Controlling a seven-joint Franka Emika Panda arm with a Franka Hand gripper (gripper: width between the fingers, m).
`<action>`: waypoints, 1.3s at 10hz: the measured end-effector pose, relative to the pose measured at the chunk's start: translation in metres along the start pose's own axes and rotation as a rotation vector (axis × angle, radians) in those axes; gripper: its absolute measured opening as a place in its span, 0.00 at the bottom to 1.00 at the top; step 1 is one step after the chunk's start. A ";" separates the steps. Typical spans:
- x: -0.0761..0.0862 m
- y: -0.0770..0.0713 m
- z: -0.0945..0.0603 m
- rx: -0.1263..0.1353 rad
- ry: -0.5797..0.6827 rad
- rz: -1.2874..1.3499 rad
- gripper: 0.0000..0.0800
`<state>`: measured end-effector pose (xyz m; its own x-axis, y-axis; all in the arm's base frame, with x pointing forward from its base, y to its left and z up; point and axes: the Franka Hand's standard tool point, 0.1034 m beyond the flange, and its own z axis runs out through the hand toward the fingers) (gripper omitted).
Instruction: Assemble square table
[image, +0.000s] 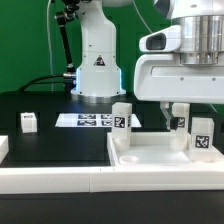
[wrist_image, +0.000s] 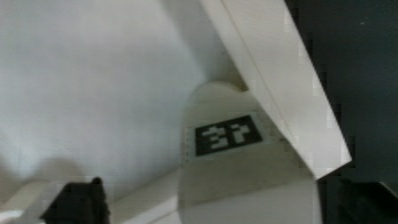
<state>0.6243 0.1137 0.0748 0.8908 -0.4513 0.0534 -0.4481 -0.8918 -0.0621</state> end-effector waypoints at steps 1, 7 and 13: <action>0.001 0.000 0.000 -0.002 0.002 -0.045 0.81; 0.001 0.001 0.000 -0.001 0.003 -0.039 0.36; -0.005 0.000 0.001 0.010 0.006 0.544 0.36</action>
Offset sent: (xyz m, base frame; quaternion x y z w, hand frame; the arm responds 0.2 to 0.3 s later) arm 0.0000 0.0000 0.0000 0.0000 0.0000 0.0000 1.0000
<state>0.6200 0.1158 0.0738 0.5303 -0.8476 0.0163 -0.8434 -0.5295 -0.0913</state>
